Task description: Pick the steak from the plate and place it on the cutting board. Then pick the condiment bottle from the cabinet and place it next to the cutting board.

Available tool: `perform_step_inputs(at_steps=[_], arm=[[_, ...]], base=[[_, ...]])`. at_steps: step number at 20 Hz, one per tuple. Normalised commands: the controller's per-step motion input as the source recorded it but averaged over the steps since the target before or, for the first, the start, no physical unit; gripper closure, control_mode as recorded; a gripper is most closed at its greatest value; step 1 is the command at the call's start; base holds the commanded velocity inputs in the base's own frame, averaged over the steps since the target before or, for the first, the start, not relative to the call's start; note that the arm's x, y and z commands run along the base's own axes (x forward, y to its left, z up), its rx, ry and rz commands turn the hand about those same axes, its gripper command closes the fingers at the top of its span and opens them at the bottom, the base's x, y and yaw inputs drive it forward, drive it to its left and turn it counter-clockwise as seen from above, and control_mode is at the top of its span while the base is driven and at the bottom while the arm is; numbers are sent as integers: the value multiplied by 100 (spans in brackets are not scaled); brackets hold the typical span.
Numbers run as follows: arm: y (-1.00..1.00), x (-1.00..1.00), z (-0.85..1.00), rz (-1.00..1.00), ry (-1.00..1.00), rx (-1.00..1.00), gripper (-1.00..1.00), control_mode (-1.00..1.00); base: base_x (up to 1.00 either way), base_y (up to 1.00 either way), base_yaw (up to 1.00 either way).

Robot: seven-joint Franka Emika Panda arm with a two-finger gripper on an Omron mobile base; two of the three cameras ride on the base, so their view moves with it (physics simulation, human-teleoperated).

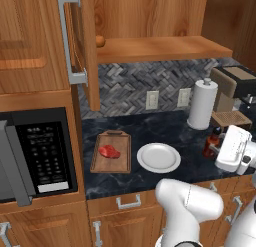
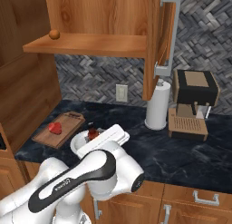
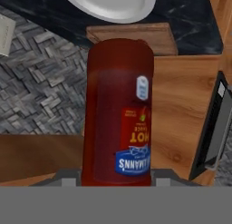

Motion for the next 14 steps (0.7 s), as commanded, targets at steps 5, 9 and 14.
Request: perform_step_inputs(at_steps=[5, 9, 14], arm=[[0, -44, 0, 0, 0, 0, 100, -100], [0, -32, -1, 0, 0, 0, 100, -100], [0, -10, -11, 0, 0, 0, 100, -100]], base=[[0, 0, 0], [0, 0, 0], [0, 0, 0]])
